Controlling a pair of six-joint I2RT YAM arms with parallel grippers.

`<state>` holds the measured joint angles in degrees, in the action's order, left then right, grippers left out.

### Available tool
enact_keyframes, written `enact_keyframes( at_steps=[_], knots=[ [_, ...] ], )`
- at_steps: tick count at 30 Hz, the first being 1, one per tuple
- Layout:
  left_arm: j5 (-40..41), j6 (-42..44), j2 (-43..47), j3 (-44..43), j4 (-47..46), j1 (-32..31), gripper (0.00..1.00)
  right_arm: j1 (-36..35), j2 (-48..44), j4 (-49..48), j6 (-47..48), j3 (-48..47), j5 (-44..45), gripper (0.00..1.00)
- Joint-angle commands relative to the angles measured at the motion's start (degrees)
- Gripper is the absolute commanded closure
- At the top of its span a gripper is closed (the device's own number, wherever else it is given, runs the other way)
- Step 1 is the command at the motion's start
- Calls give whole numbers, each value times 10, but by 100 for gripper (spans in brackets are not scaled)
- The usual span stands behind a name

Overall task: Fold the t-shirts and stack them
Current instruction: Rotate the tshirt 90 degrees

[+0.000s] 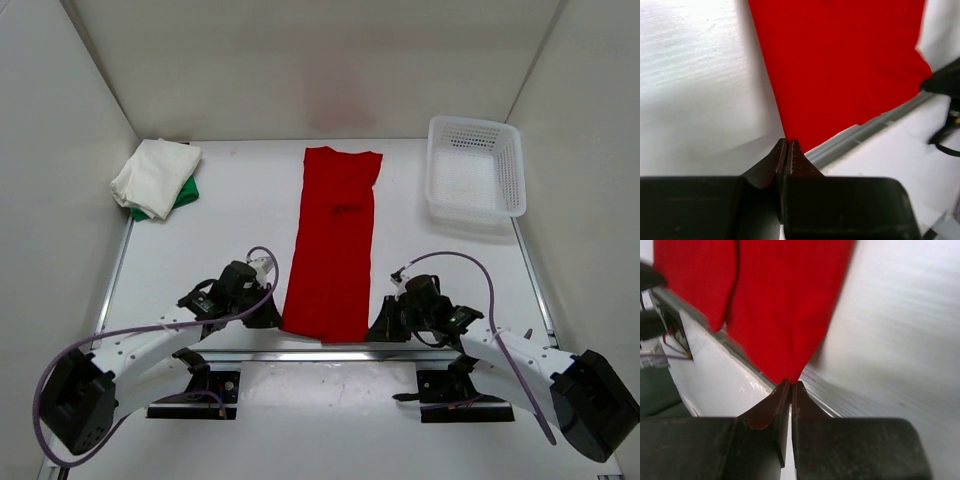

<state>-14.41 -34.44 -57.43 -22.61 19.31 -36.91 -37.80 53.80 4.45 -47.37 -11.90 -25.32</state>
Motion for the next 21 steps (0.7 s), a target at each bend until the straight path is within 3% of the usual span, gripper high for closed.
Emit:
enact_keyframes(
  at_steps=[1,3,6,8,13,15,21],
  knots=[
    [-18,-19,48,-48,57,12,100,32,-33,74,20,-59,19,100],
    [-18,-6,29,-98,48,48,100,104,-27,71,74,-88,-10,100],
    [-15,-1,-48,-182,4,84,100,203,41,30,131,-150,-81,100],
    [-6,-12,-125,-241,-22,91,100,232,118,15,155,-209,-91,99],
    [39,-14,-262,-353,-52,113,100,270,279,-27,181,-337,-86,99],
    [21,-25,-321,-385,-66,134,100,280,322,-40,176,-367,-83,100],
    [43,-13,-457,-532,-40,142,100,310,466,-49,178,-497,-104,100]
  ],
)
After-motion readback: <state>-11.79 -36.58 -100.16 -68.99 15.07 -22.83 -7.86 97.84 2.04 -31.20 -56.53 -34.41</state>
